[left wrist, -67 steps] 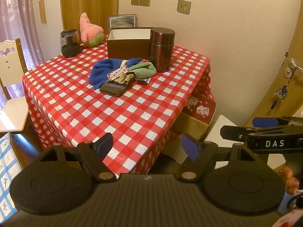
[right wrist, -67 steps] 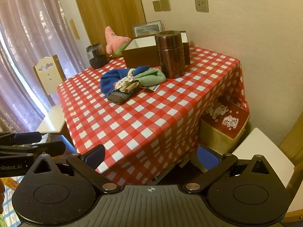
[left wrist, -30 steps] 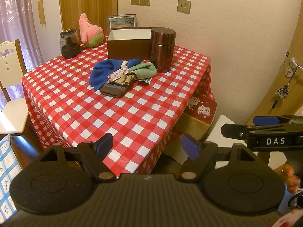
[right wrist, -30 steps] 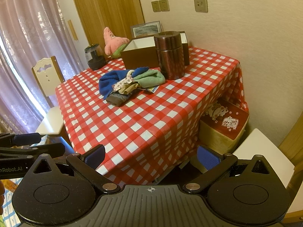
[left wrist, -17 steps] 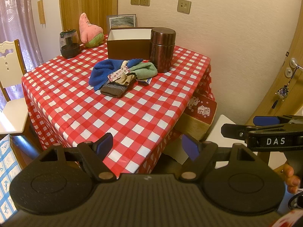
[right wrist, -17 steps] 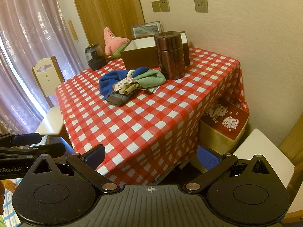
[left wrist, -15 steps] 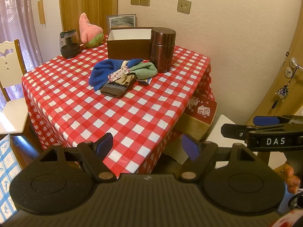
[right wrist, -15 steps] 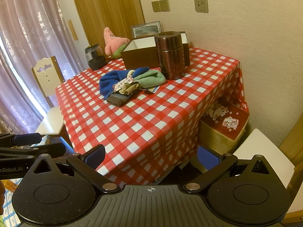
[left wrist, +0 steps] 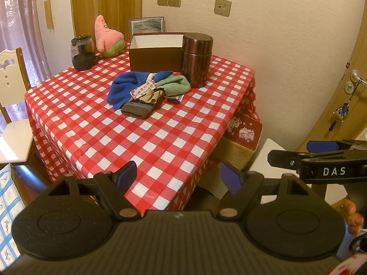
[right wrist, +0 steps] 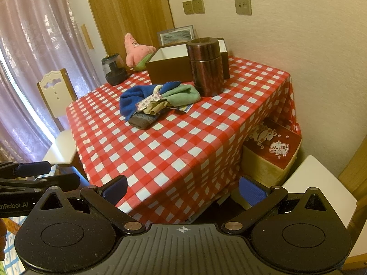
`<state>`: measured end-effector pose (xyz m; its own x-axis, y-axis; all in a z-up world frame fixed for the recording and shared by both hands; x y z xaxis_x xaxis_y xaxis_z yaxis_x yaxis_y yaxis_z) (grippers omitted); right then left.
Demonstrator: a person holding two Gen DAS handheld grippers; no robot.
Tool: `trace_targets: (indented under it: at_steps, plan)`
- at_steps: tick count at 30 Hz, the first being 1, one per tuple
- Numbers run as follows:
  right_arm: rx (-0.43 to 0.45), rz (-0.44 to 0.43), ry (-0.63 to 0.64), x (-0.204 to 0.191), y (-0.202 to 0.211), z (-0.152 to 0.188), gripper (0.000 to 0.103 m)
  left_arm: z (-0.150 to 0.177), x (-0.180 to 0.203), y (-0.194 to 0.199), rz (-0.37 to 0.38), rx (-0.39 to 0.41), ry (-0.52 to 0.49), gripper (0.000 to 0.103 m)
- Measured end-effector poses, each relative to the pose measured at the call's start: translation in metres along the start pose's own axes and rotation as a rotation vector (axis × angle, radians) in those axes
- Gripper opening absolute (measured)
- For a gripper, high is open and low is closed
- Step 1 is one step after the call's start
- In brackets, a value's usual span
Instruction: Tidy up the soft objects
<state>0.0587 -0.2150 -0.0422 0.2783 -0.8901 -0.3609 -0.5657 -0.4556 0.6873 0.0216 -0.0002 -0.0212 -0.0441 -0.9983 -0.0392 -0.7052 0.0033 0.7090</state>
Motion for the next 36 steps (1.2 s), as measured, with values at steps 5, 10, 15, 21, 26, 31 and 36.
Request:
trace_targets:
  at_steps: [5, 10, 15, 21, 26, 31, 36]
  plan:
    - [-0.001, 0.000, 0.000, -0.001, -0.004, -0.001, 0.103, 0.000, 0.000, 0.000, 0.000, 0.000, -0.001, 0.078]
    - [-0.002, 0.001, -0.002, -0.002, -0.007, -0.003, 0.103, 0.000, 0.000, 0.000, -0.001, 0.000, 0.000, 0.078]
    - [-0.004, 0.004, -0.008, -0.005, -0.006, -0.004, 0.103, 0.000, 0.000, 0.000, 0.000, 0.001, -0.002, 0.078]
    - [0.003, 0.009, -0.015, -0.010, -0.024, -0.009, 0.103, -0.003, -0.003, 0.002, 0.007, 0.005, -0.013, 0.078]
    - [0.012, 0.017, -0.032, -0.016, -0.035, -0.017, 0.103, -0.011, -0.018, -0.014, 0.009, 0.010, -0.031, 0.078]
    - [0.025, -0.007, -0.036, -0.024, -0.048, -0.019, 0.103, -0.014, -0.036, -0.032, 0.025, 0.011, -0.042, 0.078]
    - [0.029, -0.038, -0.041, -0.032, -0.061, -0.019, 0.103, -0.013, -0.050, -0.044, 0.017, 0.010, -0.054, 0.076]
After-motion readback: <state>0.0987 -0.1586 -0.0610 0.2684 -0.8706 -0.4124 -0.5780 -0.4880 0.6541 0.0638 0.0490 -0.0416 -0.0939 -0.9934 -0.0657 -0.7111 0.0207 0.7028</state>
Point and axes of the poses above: each gripper's, at about its wrist camera, not at the fingertips, and y roughly against the way its jaws point, x to its right, z to its underside, the point moved 3 cm from there along -y, roughly the way its jaws point, and after that the axes turned 8 degrees about -y, right-handed, at the moved point
